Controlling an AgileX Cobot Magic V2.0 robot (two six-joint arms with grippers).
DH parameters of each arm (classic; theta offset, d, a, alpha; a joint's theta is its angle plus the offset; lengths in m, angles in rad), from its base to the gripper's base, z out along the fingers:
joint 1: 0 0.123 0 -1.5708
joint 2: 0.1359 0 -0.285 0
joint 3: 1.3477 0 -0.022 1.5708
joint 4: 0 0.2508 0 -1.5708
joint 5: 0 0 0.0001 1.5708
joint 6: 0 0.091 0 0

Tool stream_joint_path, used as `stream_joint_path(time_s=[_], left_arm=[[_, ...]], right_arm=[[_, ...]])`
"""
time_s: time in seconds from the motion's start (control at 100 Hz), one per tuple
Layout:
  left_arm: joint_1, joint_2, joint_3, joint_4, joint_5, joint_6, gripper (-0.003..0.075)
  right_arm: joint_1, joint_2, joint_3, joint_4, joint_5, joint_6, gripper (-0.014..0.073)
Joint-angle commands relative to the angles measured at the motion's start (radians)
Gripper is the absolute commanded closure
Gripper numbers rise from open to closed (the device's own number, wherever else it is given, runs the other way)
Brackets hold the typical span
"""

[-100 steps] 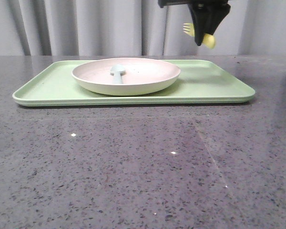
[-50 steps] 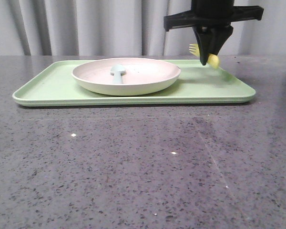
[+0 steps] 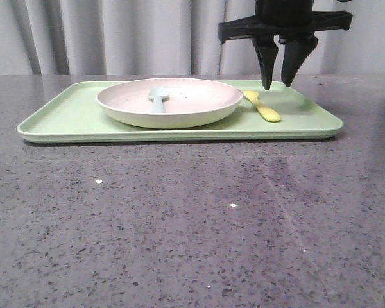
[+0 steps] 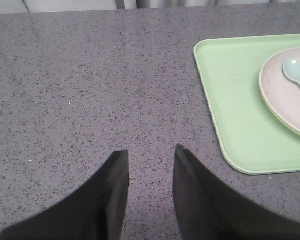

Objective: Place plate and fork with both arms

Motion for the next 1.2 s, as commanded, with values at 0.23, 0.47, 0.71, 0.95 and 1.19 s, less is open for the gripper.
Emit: stream_joint_path(time_s=[0.23,0.47,0.71,0.95,1.19], left_arm=[[0.001,-0.01,-0.02,0.005,-0.118,-0.012,0.0503],[0.001,-0.04,0.059,0.001,-0.191,-0.012,0.0503],[0.001,-0.088,0.113,-0.014,-0.251,-0.012,0.0503],[0.001,-0.139,0.148,-0.014,-0.264,-0.012,0.0507],[0.001,-0.205,0.205,-0.014,-0.318,-0.012,0.0611]], right_arm=[[-0.004,-0.219,0.096,-0.006,-0.024,-0.002,0.0336],[-0.004,-0.444,0.384,-0.003,-0.186,-0.002,0.0336],[-0.004,-0.686,0.642,-0.003,-0.35,-0.002,0.0336],[-0.004,-0.927,0.882,-0.023,-0.518,-0.002,0.0336],[-0.004,-1.139,1.091,-0.048,-0.628,-0.002,0.0433]])
